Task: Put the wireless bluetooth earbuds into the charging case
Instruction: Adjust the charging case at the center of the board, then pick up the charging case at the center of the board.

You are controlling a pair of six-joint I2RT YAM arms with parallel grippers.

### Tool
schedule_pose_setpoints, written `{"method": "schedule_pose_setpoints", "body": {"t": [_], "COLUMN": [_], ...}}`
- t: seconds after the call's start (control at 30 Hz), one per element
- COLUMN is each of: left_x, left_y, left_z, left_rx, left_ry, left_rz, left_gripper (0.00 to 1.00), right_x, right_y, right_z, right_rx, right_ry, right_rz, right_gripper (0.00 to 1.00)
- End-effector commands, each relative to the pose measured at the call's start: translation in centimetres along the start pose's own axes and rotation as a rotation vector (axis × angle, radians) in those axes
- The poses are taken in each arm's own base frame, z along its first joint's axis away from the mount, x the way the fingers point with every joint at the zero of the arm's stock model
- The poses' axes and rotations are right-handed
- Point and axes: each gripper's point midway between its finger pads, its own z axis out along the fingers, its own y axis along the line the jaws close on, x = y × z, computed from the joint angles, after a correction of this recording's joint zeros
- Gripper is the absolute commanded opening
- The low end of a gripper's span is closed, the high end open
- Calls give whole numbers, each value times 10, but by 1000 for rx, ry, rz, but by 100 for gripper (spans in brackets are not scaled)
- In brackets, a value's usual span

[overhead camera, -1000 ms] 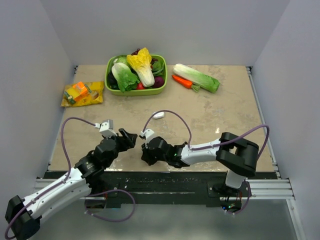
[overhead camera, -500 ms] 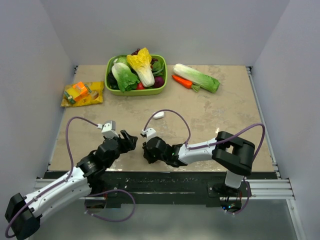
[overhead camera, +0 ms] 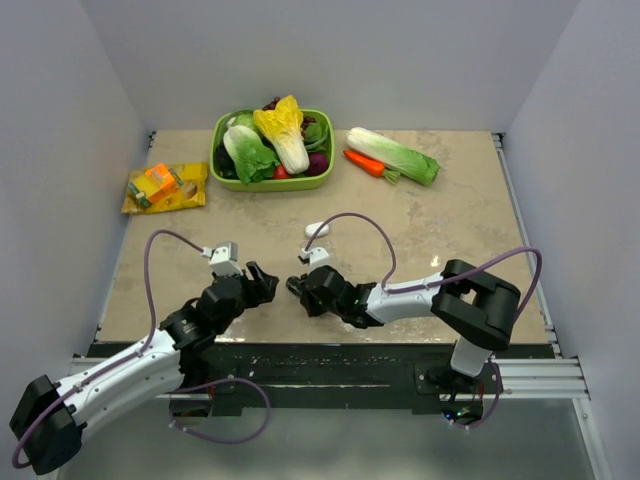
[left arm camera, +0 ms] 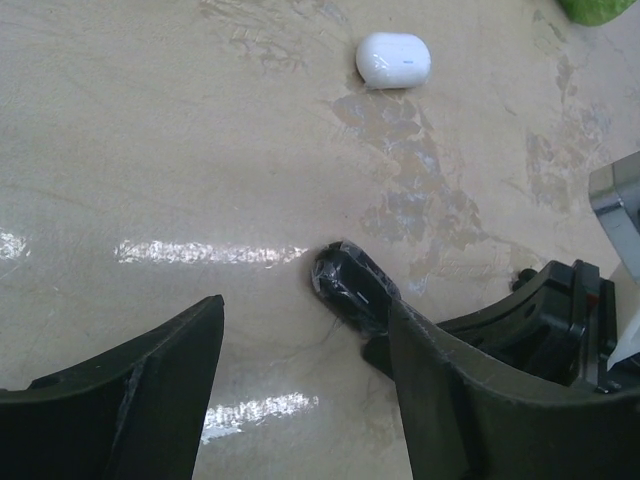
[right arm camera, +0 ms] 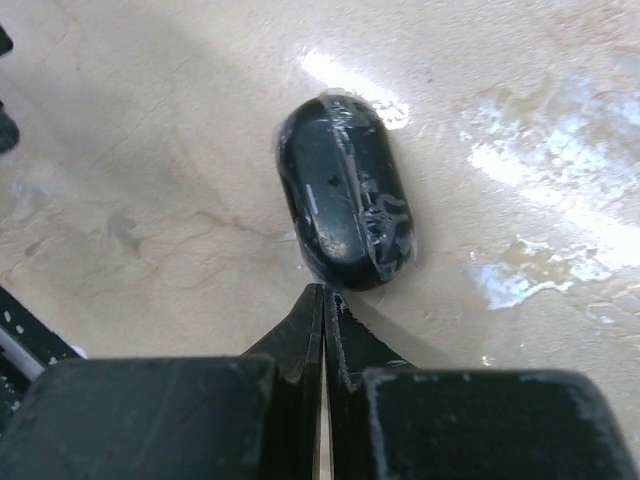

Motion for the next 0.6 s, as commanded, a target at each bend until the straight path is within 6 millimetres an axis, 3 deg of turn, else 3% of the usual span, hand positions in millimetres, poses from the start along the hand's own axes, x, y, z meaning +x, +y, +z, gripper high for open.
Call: {"method": "schedule_pose_setpoints", "body": {"t": [0.0, 0.17, 0.2, 0.23, 0.27, 0.3, 0.33, 0.43, 0.47, 0.57], "left_x": [0, 6, 3, 4, 11, 4, 6, 10, 21, 17], "left_y": [-6, -7, -10, -10, -6, -14, -13, -24, -28, -48], "left_z": [3, 11, 12, 14, 18, 20, 22, 35, 40, 47], "left_rx": [26, 23, 20, 6, -24, -27, -45, -57, -40, 10], "left_ry": [0, 23, 24, 41, 79, 91, 122, 202, 257, 281], "left_rz": [25, 60, 82, 109, 144, 185, 222, 305, 323, 350], "left_gripper": [71, 72, 73, 75, 80, 83, 84, 89, 100, 100], "right_x": [-7, -16, -20, -32, -32, -36, -50, -59, -67, -81], "right_y": [-15, -6, -3, 1, -4, -4, 0, -8, -11, -16], "right_z": [-5, -21, -28, -40, -49, -56, -72, -93, -105, -132], "right_rx": [45, -12, -20, -35, -20, -22, -42, -13, -5, 3], "right_ry": [-27, -54, -65, -100, -100, -113, -151, -172, -197, -237], "right_rz": [9, -3, -2, 4, -4, -5, 2, -15, -19, -24], "right_gripper": [0, 1, 20, 32, 42, 55, 59, 62, 62, 62]}}
